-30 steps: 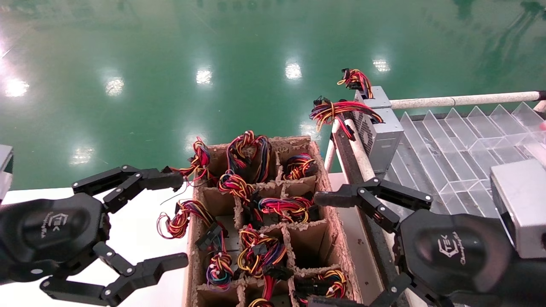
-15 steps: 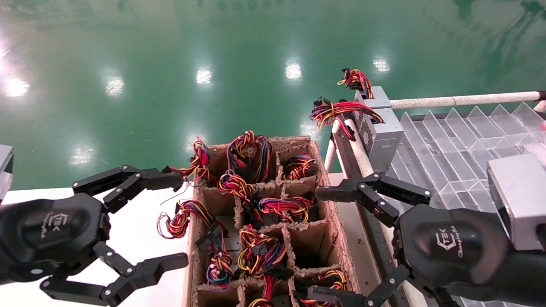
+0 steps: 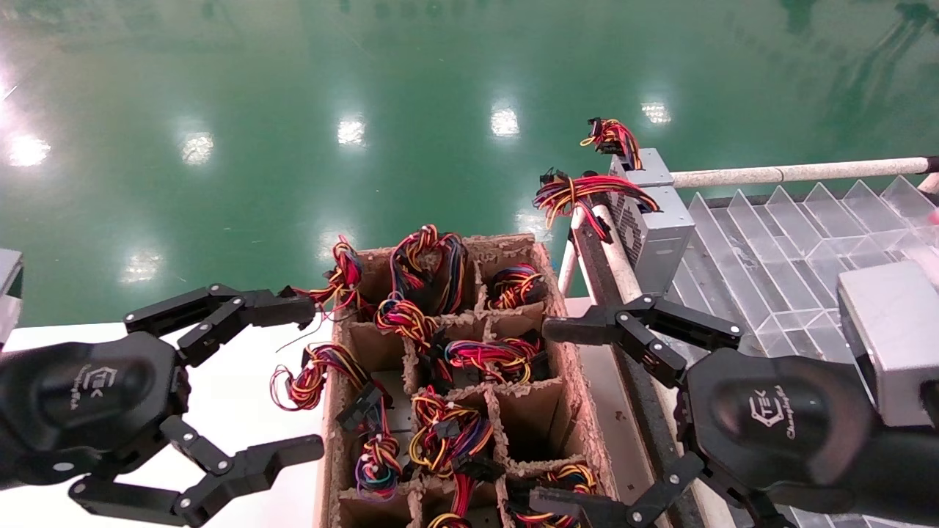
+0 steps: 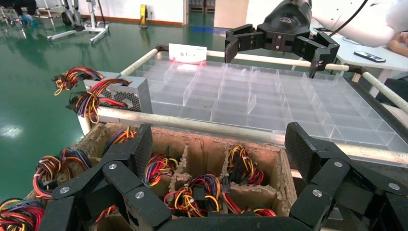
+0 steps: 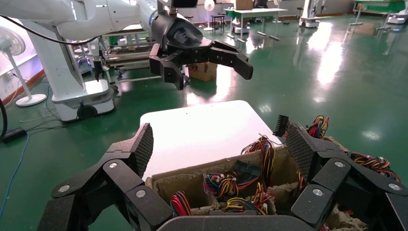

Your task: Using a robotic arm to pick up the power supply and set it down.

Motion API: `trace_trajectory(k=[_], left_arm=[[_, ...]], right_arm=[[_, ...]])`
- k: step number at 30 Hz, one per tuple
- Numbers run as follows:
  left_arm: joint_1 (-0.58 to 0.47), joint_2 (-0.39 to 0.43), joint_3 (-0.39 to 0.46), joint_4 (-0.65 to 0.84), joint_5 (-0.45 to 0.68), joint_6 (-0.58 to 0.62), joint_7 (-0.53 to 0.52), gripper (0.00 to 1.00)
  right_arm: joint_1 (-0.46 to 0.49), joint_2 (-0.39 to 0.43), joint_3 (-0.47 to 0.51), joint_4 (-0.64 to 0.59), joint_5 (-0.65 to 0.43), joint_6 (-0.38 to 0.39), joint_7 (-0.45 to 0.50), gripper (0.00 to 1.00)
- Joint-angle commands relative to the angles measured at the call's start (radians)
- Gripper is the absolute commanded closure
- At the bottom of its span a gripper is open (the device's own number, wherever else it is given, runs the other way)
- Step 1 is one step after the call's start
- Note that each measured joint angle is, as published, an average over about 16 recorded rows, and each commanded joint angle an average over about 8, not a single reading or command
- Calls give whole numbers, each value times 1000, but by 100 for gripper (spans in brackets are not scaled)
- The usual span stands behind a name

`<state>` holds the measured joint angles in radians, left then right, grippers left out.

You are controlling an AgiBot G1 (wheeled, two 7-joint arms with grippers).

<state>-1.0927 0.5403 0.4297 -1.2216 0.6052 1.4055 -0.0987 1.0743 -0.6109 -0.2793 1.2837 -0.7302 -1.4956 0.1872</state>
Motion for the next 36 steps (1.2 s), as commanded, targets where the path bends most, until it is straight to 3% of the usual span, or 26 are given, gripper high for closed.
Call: trace_trajectory(k=[1,36], left_arm=[[0,0,0,0,0,0,0,0],[0,0,0,0,0,0,0,0]], right_arm=[[0,0,0,0,0,0,0,0],[2,-1,-1,-2,-1,1,-1,0]])
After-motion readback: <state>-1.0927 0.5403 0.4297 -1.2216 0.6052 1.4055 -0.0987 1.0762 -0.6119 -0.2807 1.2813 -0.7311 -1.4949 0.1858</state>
